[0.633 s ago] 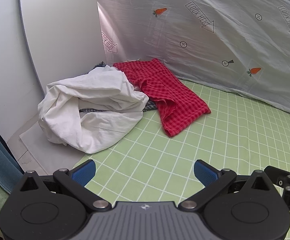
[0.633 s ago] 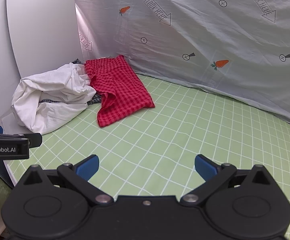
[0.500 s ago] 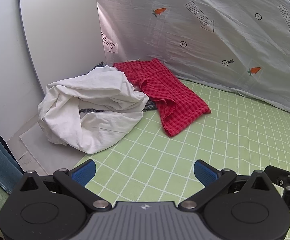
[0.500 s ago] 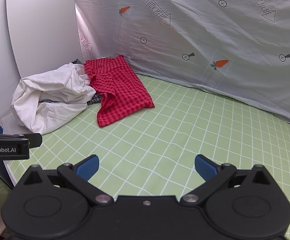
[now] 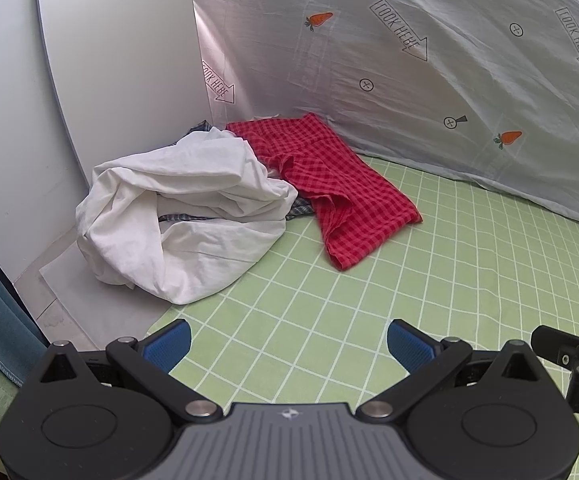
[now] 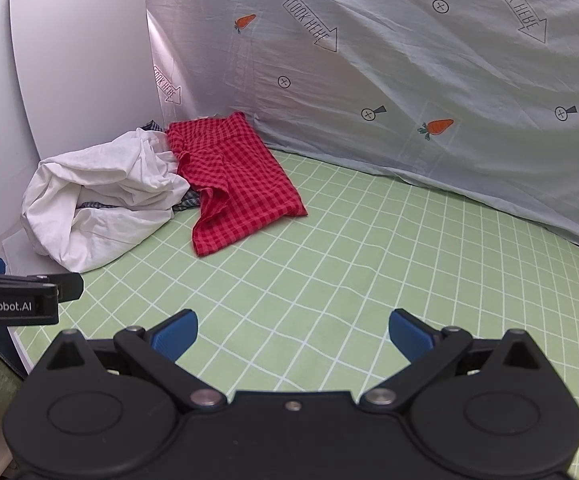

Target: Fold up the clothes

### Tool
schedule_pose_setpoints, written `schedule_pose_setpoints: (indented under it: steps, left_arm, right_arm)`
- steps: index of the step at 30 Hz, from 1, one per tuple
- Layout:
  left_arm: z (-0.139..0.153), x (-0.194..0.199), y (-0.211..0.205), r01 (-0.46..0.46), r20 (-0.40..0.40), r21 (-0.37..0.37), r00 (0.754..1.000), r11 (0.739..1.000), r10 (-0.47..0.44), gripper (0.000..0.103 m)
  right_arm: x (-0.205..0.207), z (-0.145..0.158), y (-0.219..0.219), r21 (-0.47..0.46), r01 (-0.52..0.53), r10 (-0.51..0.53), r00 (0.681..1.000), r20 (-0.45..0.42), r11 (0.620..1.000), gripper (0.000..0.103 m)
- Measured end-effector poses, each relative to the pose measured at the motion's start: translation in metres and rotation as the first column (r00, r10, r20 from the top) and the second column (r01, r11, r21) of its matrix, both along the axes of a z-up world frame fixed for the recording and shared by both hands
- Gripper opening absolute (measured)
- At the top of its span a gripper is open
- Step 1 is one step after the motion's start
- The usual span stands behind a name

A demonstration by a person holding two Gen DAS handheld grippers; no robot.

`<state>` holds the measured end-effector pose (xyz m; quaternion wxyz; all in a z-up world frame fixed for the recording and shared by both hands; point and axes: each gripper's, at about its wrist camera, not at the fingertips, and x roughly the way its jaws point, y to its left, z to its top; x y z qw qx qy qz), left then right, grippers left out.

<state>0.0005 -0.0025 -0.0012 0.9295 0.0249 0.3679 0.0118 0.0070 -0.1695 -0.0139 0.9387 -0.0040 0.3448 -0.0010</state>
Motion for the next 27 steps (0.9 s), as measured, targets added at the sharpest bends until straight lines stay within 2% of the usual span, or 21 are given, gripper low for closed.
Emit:
schedule_pose_setpoints:
  steps: [27]
  left_arm:
    - [0.0008, -0.0004, -0.0013, 0.003, 0.005, 0.007, 1.0, 1.0, -0.003, 0.103]
  right_arm:
    - [-0.0039, -0.0037, -0.0004, 0.007, 0.011, -0.011, 1.0, -0.018, 1.0, 0.103]
